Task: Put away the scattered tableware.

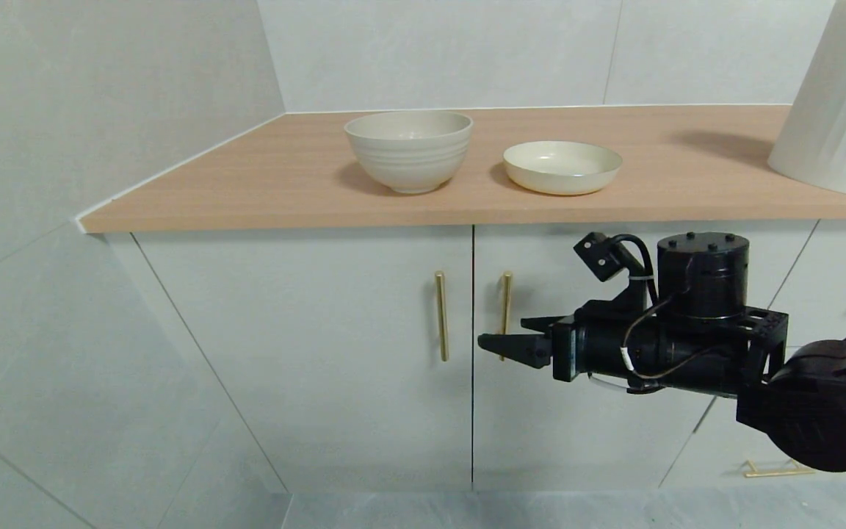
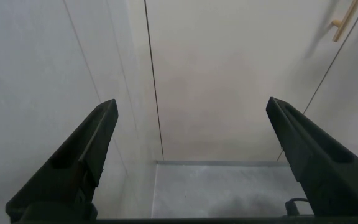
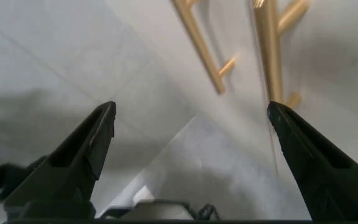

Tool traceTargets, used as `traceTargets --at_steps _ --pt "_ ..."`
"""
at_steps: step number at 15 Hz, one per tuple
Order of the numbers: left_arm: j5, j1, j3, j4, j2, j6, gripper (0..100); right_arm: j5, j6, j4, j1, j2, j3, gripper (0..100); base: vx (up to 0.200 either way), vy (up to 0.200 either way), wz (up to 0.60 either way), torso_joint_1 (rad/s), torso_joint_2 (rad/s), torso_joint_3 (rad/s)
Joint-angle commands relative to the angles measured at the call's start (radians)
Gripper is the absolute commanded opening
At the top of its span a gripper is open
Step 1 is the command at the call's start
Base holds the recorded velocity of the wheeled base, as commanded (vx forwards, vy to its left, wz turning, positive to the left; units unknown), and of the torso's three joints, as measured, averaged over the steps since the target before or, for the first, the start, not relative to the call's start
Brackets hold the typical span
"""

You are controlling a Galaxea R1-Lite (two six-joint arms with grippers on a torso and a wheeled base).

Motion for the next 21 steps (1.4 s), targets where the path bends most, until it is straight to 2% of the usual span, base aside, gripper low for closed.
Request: traceTargets --at_steps 1,4,11,15,21 --pt "0.000 0.000 0.000 0.000 0.000 0.000 100 -0.011 0.002 -0.048 0.000 0.052 -0.009 100 0.000 0.000 0.00 0.000 0.00 0.000" --pt "0.000 0.000 0.000 0.000 0.000 0.000 100 -0.099 0.000 -0.102 -0.002 0.112 -0.034 100 0.000 0.000 0.00 0.000 0.00 0.000" --pt "0.000 0.000 0.000 0.000 0.000 0.000 100 -0.096 0.074 -0.250 0.006 0.179 -0.037 100 0.000 0.000 0.00 0.000 0.00 0.000" --pt "0.000 0.000 0.000 0.000 0.000 0.000 100 -0.054 0.183 -0.254 0.021 0.153 -0.035 100 0.000 0.000 0.00 0.000 0.00 0.000" --pt "0.000 0.000 0.000 0.000 0.000 0.000 100 0.010 0.233 -0.254 0.021 0.097 -0.004 100 0.000 0.000 0.00 0.000 0.00 0.000"
